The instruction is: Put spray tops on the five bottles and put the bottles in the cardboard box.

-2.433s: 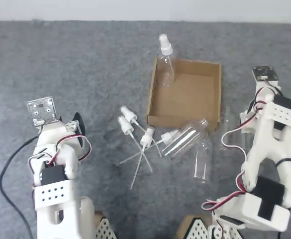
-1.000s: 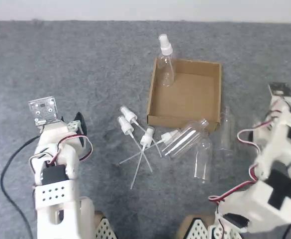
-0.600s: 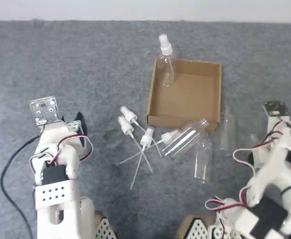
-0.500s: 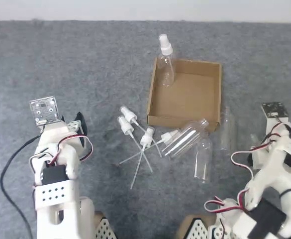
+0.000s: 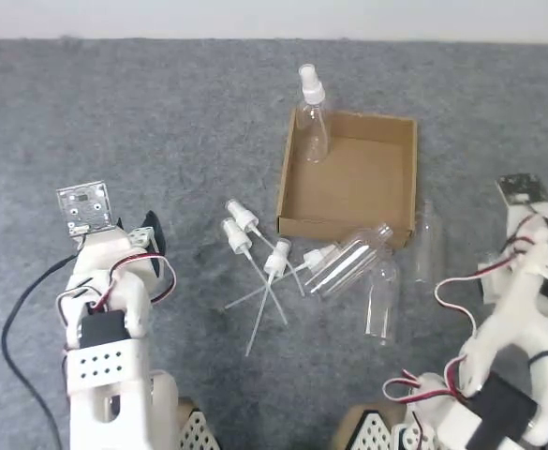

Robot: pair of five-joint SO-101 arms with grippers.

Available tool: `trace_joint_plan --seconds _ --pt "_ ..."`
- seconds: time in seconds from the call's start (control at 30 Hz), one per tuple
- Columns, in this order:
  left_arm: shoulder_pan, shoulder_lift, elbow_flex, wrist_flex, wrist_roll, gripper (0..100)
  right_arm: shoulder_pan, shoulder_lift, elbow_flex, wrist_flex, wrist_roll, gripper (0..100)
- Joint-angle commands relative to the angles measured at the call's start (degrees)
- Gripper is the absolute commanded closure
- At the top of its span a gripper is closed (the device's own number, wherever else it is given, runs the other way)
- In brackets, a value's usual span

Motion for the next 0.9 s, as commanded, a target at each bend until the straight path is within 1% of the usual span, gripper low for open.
trace_joint_plan --seconds 0.0,0.1,0.2,0.53,0.67,0.73,0.87 --pt "0.0 -1.4 -0.4 -1.1 -0.3 84 -5.3 -2.7 -7.6 4.9 -0.7 71.6" --pt "0.0 -1.4 -0.4 -1.1 -0.4 84 -7.7 -2.7 -8.4 4.8 -3.8 71.6" --pt "-0.1 -1.4 -0.4 -1.1 -0.4 84 -8.9 -1.7 -8.5 4.8 -3.8 71.6" --pt "-0.1 -1.4 -0.4 -1.1 -0.4 84 -7.8 14.6 -16.9 4.8 -3.9 71.7" --pt "-0.1 -1.4 -0.4 -1.1 -0.4 84 -7.8 18.9 -18.5 4.8 -4.0 71.9" --pt "-0.1 -1.4 -0.4 -1.1 -0.4 84 -7.7 20.0 -18.6 4.7 -3.9 75.0" --pt "-0.1 -1.4 -0.4 -1.1 -0.4 84 -7.6 21.2 -18.7 4.7 -3.7 89.0"
